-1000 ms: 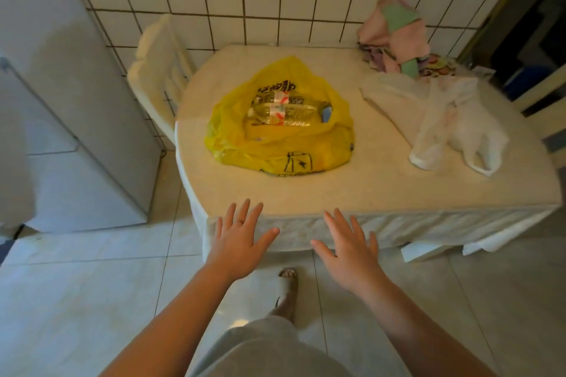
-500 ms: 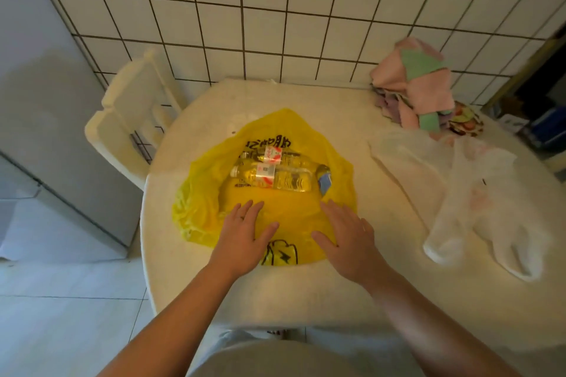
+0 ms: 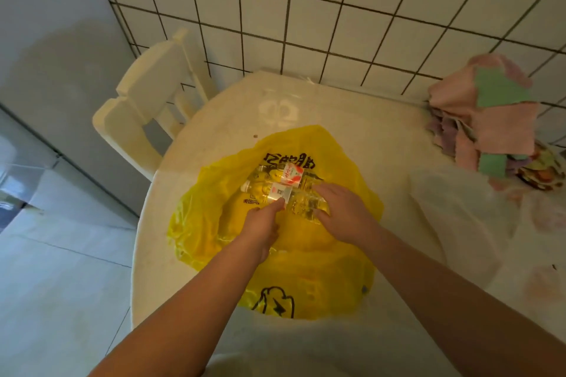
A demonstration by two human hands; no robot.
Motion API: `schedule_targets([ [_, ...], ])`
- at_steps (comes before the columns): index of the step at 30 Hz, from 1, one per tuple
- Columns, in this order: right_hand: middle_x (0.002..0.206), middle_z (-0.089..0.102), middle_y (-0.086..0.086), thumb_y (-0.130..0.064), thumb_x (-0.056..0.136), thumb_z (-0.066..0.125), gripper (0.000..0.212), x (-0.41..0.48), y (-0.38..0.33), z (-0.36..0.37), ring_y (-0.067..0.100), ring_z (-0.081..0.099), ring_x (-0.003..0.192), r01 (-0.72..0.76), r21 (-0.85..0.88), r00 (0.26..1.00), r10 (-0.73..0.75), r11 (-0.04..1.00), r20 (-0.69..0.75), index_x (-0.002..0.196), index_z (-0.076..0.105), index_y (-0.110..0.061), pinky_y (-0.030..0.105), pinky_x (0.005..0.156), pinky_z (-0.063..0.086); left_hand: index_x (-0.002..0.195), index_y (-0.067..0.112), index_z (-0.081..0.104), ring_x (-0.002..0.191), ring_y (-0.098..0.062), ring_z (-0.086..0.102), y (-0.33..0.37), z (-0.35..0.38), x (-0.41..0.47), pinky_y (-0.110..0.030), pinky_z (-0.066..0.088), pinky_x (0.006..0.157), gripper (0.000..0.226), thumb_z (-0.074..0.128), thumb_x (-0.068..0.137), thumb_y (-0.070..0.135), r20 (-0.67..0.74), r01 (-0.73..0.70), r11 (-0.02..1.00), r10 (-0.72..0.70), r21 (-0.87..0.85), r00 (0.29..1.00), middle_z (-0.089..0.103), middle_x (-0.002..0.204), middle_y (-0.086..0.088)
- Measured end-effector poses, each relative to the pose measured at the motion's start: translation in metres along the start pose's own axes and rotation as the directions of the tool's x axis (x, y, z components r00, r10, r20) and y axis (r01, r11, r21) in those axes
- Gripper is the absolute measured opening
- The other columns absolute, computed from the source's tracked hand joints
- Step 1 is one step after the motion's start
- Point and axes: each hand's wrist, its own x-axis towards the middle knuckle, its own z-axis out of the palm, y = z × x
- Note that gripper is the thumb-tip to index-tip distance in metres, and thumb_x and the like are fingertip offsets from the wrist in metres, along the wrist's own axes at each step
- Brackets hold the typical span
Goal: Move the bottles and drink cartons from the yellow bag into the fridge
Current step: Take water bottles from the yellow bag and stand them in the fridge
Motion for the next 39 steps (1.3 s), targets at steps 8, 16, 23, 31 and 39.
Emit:
schedule_targets([
  [8, 0.154, 0.036, -0.003, -0.033, 0.096, 0.055, 0.059, 0.067, 0.011, 0.018, 0.022, 0.032, 0.140, 0.040, -0.108, 0.999, -0.036, 0.993, 0.042, 0.150, 0.033, -0.025, 0.039, 0.112, 0.031, 0.134, 0.009, 0.048, 0.105, -0.032, 0.061, 0.009, 0.018, 0.073, -0.044, 0.053, 0.092, 0.075, 0.083, 0.073, 0.035, -0.226, 0.050, 0.981, -0.093, -0.188, 0.970, 0.062, 0.124, -0.014],
  [16, 0.145, 0.049, 0.001, -0.046, 0.100, 0.043, 0.049, 0.119, 0.020, 0.012, 0.027, 0.043, 0.131, 0.010, -0.141, 0.991, 0.009, 0.990, 0.137, 0.145, 0.041, -0.027, 0.045, 0.103, 0.037, 0.139, 0.013, 0.031, 0.118, -0.038, 0.051, 0.018, 0.040, 0.111, -0.052, 0.049, 0.097, 0.127, 0.088, 0.038, 0.064, -0.445, 0.168, 0.982, -0.187, -0.083, 0.876, 0.050, 0.133, -0.018],
  [23, 0.137, 0.057, 0.004, -0.062, 0.089, 0.055, 0.060, 0.146, 0.022, 0.003, 0.029, 0.052, 0.126, -0.020, -0.074, 0.935, 0.045, 0.997, 0.353, 0.137, 0.050, -0.027, 0.044, 0.105, 0.039, 0.137, 0.010, 0.033, 0.116, -0.038, 0.054, 0.013, 0.039, 0.100, -0.052, 0.050, 0.095, 0.110, 0.089, 0.051, 0.050, -0.451, 0.112, 0.993, -0.111, -0.026, 0.885, 0.049, 0.133, -0.018],
  [31, 0.128, 0.059, 0.007, -0.061, 0.076, 0.069, 0.077, 0.134, 0.015, 0.016, 0.029, 0.051, 0.121, 0.066, -0.226, 0.978, -0.018, 0.972, 0.208, 0.136, 0.039, -0.024, 0.043, 0.098, 0.033, 0.131, 0.011, 0.034, 0.107, -0.037, 0.055, -0.003, 0.022, 0.073, -0.052, 0.050, 0.094, 0.084, 0.083, 0.066, 0.034, -0.290, 0.038, 0.979, -0.097, -0.203, 0.952, 0.054, 0.123, -0.016],
  [39, 0.125, 0.061, -0.003, -0.075, 0.070, 0.063, 0.088, 0.098, 0.008, 0.006, 0.023, 0.052, 0.119, 0.049, -0.120, 0.999, -0.047, 0.992, 0.015, 0.140, 0.038, -0.027, 0.042, 0.096, 0.030, 0.141, 0.023, 0.035, 0.103, -0.037, 0.063, -0.009, 0.011, 0.043, -0.045, 0.058, 0.072, 0.105, 0.083, 0.048, 0.026, -0.213, -0.024, 0.953, -0.043, -0.304, 0.976, 0.060, 0.123, -0.016],
])
